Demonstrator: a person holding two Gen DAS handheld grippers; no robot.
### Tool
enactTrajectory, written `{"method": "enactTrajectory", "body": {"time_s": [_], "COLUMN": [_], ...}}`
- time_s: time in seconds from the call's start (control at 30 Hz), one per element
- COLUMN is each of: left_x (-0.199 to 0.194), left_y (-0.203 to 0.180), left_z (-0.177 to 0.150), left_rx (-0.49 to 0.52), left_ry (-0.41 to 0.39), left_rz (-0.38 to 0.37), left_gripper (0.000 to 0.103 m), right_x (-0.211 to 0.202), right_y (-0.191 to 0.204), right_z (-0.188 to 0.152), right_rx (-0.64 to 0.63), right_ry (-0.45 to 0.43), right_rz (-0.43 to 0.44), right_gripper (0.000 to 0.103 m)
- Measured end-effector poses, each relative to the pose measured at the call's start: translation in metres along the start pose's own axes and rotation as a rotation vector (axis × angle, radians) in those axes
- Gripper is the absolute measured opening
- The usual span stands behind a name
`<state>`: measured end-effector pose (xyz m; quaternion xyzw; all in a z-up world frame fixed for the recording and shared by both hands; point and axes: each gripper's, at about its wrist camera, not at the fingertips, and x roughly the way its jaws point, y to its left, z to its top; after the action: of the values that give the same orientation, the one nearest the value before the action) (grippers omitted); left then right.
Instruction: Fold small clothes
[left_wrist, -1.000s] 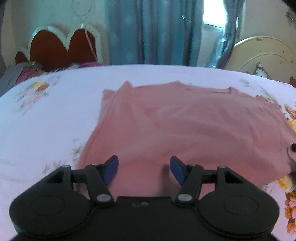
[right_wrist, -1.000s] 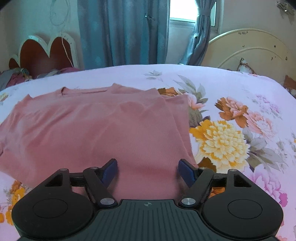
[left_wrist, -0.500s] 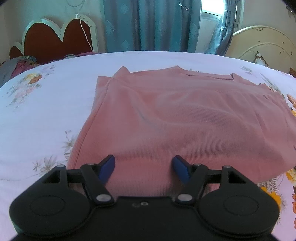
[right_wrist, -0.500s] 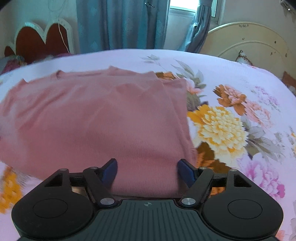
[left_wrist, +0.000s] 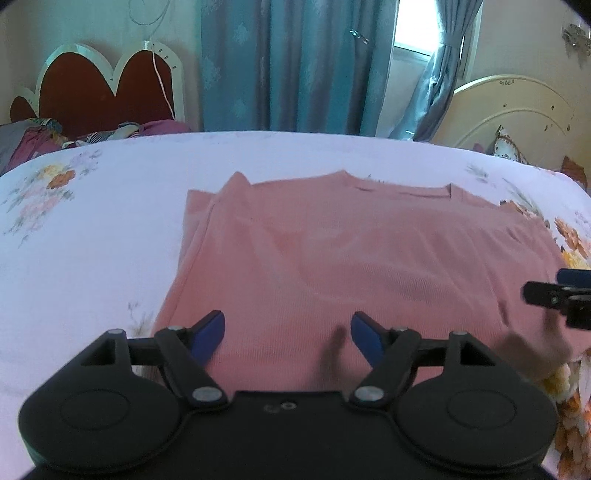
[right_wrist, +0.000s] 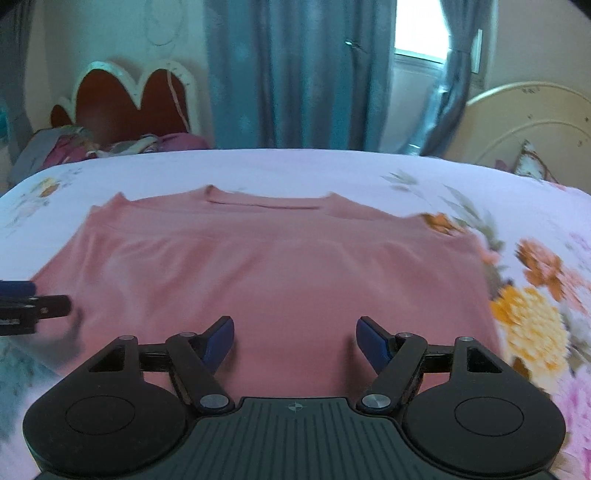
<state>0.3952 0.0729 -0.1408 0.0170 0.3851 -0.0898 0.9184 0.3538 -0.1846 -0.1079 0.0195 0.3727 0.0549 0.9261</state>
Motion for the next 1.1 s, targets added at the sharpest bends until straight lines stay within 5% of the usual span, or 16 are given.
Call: {"method": "enactTrajectory", "body": {"time_s": [0.27,0.43,0.73,0.9,1.0,1.1], "left_x": [0.036,0.03,-0.015,-0.033,-0.037,-0.029], "left_y": [0.018,0.02,0.05,0.071,0.076,0.075], "left_z": [0.004,-0.003,-0.021,-0.058,-0.07,-0.072], "left_rx": [-0.026,0.009,-0.247,-0.512,-0.627,-0.705], "left_ry": [0.043,0.03,0.129,0.219,0.191,0.147], "left_rz": [0.028,0.019,-0.118,-0.173,-0.194,-0.212], "left_gripper": [0.076,0.075,0.078,0.078,0.079,0.092], "right_x": [0.026,0.059,0.062,0.058,0.055,0.048], "right_y": [0.027,0.031,0.031,0.029,0.027,0.025], "right_z": [0.026,0.008,-0.004,-0.003,-0.002,-0.001], "right_rx": [0.027,-0.027,-0.038,-0.025,-0.023,-0.02], "right_ry": [-0.028,0.075,0.049,0.058,0.049,0.016], "right_rz": [-0.005,-0.055,-0.07,-0.053,-0.043,-0.016], "right_gripper": [0.073,0.072,0.072,0.072,0.072,0.072]}}
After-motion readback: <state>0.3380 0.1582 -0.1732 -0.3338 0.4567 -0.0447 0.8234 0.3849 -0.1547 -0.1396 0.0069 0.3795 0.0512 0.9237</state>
